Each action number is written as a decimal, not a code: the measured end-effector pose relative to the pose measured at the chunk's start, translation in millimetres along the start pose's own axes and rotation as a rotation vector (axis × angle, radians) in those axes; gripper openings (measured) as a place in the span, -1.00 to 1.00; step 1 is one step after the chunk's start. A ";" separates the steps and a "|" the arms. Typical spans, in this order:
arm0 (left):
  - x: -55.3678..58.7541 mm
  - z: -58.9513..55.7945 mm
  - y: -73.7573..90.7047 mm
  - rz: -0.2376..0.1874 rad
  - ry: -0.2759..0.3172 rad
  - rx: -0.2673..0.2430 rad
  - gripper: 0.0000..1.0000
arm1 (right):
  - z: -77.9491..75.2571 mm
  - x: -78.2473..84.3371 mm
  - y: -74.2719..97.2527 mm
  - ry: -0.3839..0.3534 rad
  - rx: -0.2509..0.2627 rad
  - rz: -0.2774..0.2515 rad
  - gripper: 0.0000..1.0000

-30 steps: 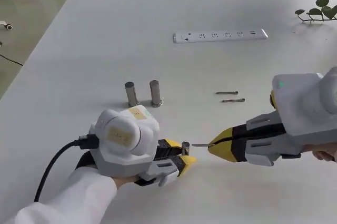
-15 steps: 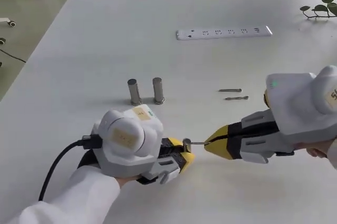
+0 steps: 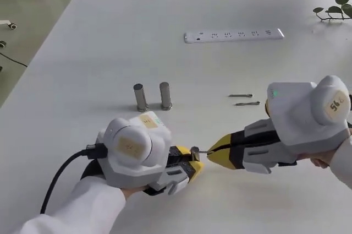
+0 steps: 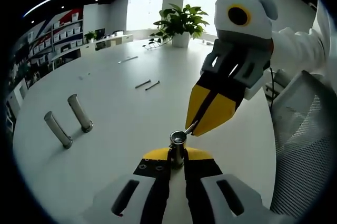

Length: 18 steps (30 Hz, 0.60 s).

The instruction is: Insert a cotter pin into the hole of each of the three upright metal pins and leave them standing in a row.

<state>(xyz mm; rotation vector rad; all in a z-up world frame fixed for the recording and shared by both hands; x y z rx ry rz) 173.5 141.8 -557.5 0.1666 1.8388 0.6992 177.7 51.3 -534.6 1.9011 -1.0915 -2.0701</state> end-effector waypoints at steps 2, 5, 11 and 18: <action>-0.3 -1.0 -0.9 0.002 -0.004 0.002 -0.85 | 0.4 -0.5 -2.9 0.005 -0.004 0.000 -1.00; -0.5 -2.9 -2.2 0.001 -0.006 0.009 -0.85 | 1.1 -1.3 -5.8 0.015 -0.012 0.002 -1.00; -0.7 -3.0 -3.4 -0.004 -0.001 0.010 -0.85 | -1.1 -2.0 -6.5 0.024 -0.004 -0.008 -1.00; -0.7 -4.6 -5.2 0.002 -0.006 0.014 -0.84 | -4.6 -4.9 -0.2 0.029 0.017 -0.024 -0.86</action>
Point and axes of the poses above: the centre of the closed fingertips' face, and the gripper's own axes: y roughly backward along the fingers, z roughly to its left, x roughly out of its underside, the point moved 6 cm from there along y, roughly backward along the fingers, and after that the axes turned 13 degrees about x, right-handed, at the moved point
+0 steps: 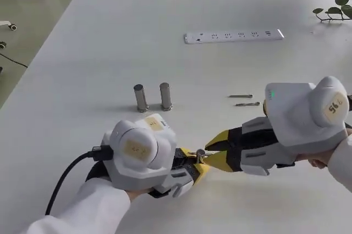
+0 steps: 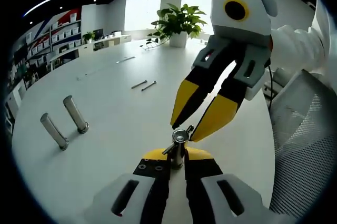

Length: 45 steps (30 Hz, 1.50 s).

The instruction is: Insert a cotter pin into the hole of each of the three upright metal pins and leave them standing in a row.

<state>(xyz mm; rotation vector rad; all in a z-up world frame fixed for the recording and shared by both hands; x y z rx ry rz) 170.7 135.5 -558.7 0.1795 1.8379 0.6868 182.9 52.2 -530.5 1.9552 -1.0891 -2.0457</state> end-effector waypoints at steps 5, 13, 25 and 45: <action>0.2 0.0 0.1 -0.002 0.007 0.001 -0.84 | -1.0 0.5 7.3 -0.007 0.008 -0.001 -0.89; 0.8 -0.2 -0.6 0.005 0.005 -0.001 -0.84 | 1.4 1.5 10.2 -0.020 0.006 -0.009 -1.00; 1.7 0.1 0.2 -0.003 0.018 -0.004 -0.84 | 4.6 -3.3 5.5 -0.040 0.001 -0.029 -1.00; 11.6 -15.4 16.7 0.008 -0.013 0.078 0.19 | 9.5 -1.5 8.1 -0.068 -0.002 -0.026 -0.74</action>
Point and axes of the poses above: the centre of the closed fingertips' face, and the gripper's own axes: y roughly backward along the fingers, z roughly to its left, x roughly out of its underside, the point moved 6 cm from there along y, roughly backward along the fingers, and after that the axes turned 13 degrees about x, right-handed, at the moved point
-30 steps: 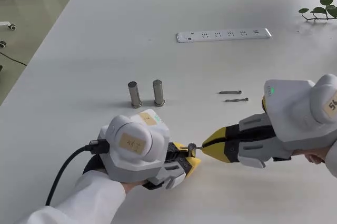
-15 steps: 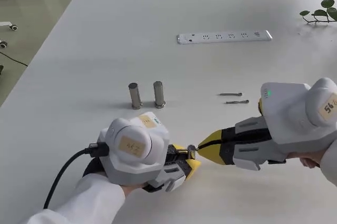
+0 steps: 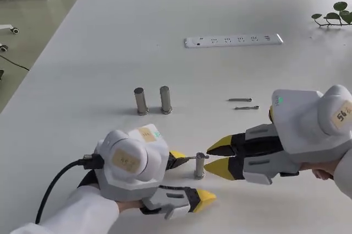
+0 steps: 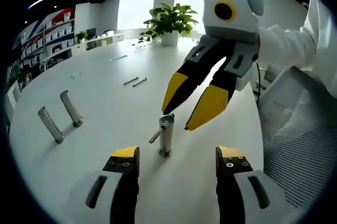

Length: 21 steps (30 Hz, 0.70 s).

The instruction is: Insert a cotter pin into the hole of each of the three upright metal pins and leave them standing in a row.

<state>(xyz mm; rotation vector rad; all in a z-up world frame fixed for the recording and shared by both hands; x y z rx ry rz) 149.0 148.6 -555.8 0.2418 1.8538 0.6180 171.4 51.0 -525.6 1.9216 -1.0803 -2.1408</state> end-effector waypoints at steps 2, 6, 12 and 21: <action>1.6 -2.7 3.7 0.002 -0.014 0.006 0.36 | 0.8 0.4 -0.3 -0.001 -0.001 0.001 -0.72; 5.7 -7.4 15.1 -0.014 0.004 0.003 0.75 | 1.8 1.4 -2.7 -0.004 0.001 0.005 -0.66; 0.9 -13.3 27.9 -0.062 0.007 -0.018 0.99 | 3.8 -0.8 -6.0 -0.037 -0.007 -0.012 -0.66; -0.5 -17.7 36.8 -0.100 0.023 -0.029 0.99 | 2.2 0.0 -14.5 -0.041 0.001 -0.007 -0.70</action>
Point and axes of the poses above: the centre of the closed fingertips' face, and the gripper's own axes: y roughly backward along the fingers, z roughly to its left, x roughly out of its underside, the point moved 6 cm from there along y, roughly backward along the fingers, and after that the axes turned 13 degrees about x, right-handed, at the moved point
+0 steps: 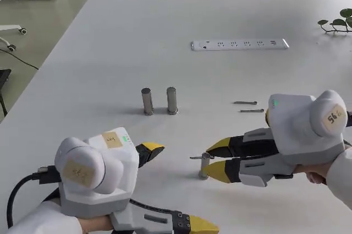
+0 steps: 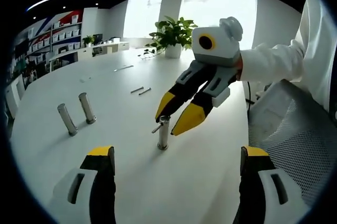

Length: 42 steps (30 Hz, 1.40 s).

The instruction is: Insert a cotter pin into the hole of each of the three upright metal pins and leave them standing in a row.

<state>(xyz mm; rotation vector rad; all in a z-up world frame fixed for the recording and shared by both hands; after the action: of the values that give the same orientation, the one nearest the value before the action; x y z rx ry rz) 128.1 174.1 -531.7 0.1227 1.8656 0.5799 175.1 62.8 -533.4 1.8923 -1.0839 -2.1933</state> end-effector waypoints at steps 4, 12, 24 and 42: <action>3.3 0.8 2.0 -0.002 -0.006 -0.002 0.99 | -0.1 1.4 -3.2 -0.013 -0.009 0.004 -0.82; 8.9 5.9 6.5 0.003 0.009 -0.019 0.99 | -1.7 1.5 -5.6 -0.004 -0.014 0.024 -0.89; 8.9 10.5 17.1 -0.019 0.017 -0.056 0.94 | -15.2 -7.5 -6.0 0.087 0.030 0.022 -0.92; 11.4 11.0 25.1 -0.032 0.050 -0.090 0.94 | -47.7 -23.7 -28.9 0.141 0.052 0.010 -0.92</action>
<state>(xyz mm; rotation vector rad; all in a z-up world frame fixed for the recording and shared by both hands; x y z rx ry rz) 129.1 203.8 -533.0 0.0191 1.8833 0.6497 234.6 73.2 -528.7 2.0225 -1.1338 -2.0097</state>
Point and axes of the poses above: the centre of the closed fingertips' face, and the gripper's own axes: y roughly backward along the fingers, z roughly to its left, x roughly out of its underside, the point moved 6 cm from there along y, roughly backward along the fingers, and after that the axes turned 13 degrees about x, right-handed, at the moved point
